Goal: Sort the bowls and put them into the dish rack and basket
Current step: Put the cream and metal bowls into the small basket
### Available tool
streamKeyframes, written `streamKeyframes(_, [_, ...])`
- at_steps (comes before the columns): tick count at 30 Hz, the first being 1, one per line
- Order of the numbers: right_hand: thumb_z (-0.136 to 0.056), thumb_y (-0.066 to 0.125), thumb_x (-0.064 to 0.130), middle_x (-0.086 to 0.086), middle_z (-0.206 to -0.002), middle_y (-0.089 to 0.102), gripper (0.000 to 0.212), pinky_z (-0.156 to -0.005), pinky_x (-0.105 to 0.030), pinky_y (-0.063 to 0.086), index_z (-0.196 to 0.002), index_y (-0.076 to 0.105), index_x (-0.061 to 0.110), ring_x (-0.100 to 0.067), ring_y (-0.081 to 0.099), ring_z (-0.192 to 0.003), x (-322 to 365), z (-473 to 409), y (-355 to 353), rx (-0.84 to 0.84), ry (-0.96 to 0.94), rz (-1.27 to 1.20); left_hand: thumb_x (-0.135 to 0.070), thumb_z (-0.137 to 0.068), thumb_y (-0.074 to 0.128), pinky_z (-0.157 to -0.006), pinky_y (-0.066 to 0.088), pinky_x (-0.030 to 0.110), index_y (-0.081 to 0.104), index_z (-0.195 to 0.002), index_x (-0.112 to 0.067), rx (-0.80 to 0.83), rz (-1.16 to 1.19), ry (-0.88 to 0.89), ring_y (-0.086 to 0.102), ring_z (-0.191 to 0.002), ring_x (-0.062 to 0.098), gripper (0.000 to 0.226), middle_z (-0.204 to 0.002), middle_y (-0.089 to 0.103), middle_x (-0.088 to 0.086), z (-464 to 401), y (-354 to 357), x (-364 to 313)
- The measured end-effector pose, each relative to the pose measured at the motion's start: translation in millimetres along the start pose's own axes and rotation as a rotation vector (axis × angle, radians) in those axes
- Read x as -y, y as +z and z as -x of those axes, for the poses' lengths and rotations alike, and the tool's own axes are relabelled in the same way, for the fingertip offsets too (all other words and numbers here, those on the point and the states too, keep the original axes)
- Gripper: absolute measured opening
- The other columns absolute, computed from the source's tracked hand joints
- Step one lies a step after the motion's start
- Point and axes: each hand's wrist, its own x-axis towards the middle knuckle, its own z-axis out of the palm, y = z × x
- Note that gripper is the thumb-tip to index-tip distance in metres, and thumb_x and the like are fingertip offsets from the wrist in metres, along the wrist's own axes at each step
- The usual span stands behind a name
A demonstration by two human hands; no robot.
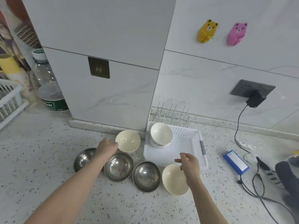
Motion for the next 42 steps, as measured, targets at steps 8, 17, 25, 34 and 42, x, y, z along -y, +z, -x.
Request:
streamKeyframes(8, [-0.09,0.05,0.026,0.009,-0.081,0.063,0.018,-0.063,-0.031,0.044,-0.102,0.062,0.02,-0.012,0.057,-0.072,-51,35,-22,-0.325,0.11,0.126,-0.008,-0.086,0.061,-0.047,0.039,0.027,0.062,-0.081,0.004,0.175,0.189,-0.152,0.048,-0.045,0.02,0.012,-0.058,0.059,0.013,-24,2,-3])
streamKeyframes(17, [-0.093,0.05,0.03,-0.005,-0.081,0.066,0.023,-0.059,-0.031,0.043,-0.096,0.057,0.008,-0.018,0.052,-0.064,-80,50,-18,-0.048,0.298,0.253,0.002,-0.083,0.056,-0.038,0.031,0.021,0.062,-0.078,0.006,0.189,0.157,-0.161,0.043,-0.041,0.019,0.008,-0.056,0.057,0.015,-33,11,-5])
streamKeyframes(25, [-0.089,0.045,0.008,-0.012,-0.077,0.073,0.014,-0.039,-0.02,0.032,-0.09,0.058,0.011,-0.015,0.049,-0.055,-77,53,-13,-0.014,0.334,0.171,-0.005,-0.083,0.059,-0.039,0.037,0.02,0.068,-0.091,0.007,0.134,0.225,-0.127,0.063,-0.05,0.016,0.017,-0.069,0.072,0.018,-23,-2,-5])
streamKeyframes(34, [-0.088,0.047,0.01,-0.007,-0.067,0.071,0.014,-0.05,-0.025,0.033,-0.078,0.058,0.009,-0.016,0.046,-0.054,-78,77,-14,-0.124,0.236,0.231,0.001,-0.086,0.055,-0.026,0.022,0.012,0.063,-0.093,0.007,0.115,0.395,-0.086,0.042,-0.022,0.003,0.012,-0.068,0.068,0.021,-4,-31,-10])
streamKeyframes(42, [-0.092,0.046,0.01,-0.01,-0.063,0.071,0.017,-0.052,-0.028,0.03,-0.085,0.061,0.009,-0.014,0.036,-0.054,-52,90,-34,-0.228,0.211,-0.047,-0.003,-0.087,0.057,-0.029,0.021,0.015,0.061,-0.088,0.001,0.272,0.443,-0.104,0.035,-0.041,0.011,0.006,-0.078,0.073,0.024,25,-40,-16])
